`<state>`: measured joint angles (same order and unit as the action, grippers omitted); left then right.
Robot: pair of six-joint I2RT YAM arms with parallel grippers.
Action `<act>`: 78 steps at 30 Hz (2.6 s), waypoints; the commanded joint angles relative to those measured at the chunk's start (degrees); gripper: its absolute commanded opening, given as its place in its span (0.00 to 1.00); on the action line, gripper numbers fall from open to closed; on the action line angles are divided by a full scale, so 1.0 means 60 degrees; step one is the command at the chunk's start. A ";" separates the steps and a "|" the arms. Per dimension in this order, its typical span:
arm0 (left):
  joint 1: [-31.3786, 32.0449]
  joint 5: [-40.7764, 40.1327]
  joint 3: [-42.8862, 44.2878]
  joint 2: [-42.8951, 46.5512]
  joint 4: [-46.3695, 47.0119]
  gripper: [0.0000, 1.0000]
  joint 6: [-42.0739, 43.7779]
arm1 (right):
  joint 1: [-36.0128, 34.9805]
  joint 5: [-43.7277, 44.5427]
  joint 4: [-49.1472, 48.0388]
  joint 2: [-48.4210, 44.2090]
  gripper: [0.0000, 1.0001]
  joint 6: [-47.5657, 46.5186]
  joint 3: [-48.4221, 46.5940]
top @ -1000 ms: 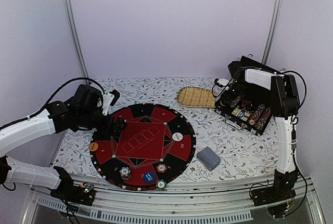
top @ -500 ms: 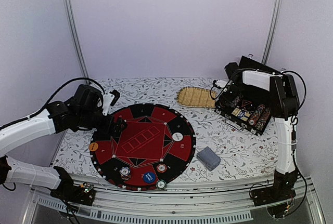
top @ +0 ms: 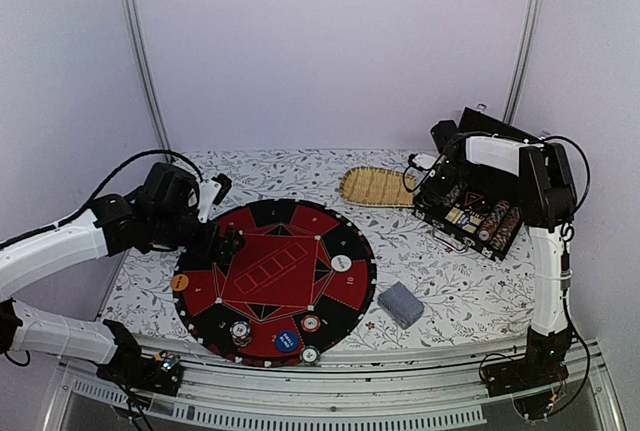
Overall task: Distribute texas hold em gaming equipment
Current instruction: Adjust the poker chips pile in the chip case, then pick up the pile of poker chips from the chip case.
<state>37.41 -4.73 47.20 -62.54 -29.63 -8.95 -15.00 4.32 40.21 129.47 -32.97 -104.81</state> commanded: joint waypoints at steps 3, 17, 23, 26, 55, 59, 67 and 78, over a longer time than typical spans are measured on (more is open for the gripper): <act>-0.0194 0.0220 0.0043 -0.0164 0.0053 0.98 0.0185 | -0.0299 -0.0670 0.0297 -0.0009 0.68 0.0122 0.0434; -0.0203 0.0375 0.0058 -0.0262 0.0060 0.98 0.0248 | -0.0406 -0.0691 0.0096 -0.0252 0.70 0.0134 0.0814; -0.0227 0.0433 0.0073 -0.0298 0.0060 0.98 0.0272 | -0.0337 -0.0698 0.0242 0.0323 0.70 0.0023 0.0393; -0.0250 0.0465 0.0061 -0.0285 0.0060 0.98 0.0290 | -0.0221 -0.0967 0.0315 0.0643 0.72 0.0095 0.0139; -0.0302 0.0525 0.0080 -0.0317 0.0060 0.98 0.0349 | -0.0688 0.0847 0.0279 -0.0208 0.96 0.0432 0.0330; -0.0306 0.0542 0.0087 -0.0356 0.0058 0.98 0.0349 | -0.0694 0.1062 0.0210 -0.0159 0.92 0.0413 0.0432; -0.0306 0.0665 0.0115 -0.0494 0.0060 0.98 0.0395 | -0.0693 0.0318 0.0177 -0.0187 0.82 0.0237 0.0577; -0.0302 0.0763 0.0135 -0.0587 0.0060 0.98 0.0452 | -0.0733 -0.0207 0.0193 -0.0377 0.76 -0.0022 0.0843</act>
<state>36.45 -0.67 47.22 -66.17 -29.63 -7.01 -18.00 8.99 38.37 127.83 -32.01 -101.65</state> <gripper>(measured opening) 0.984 0.774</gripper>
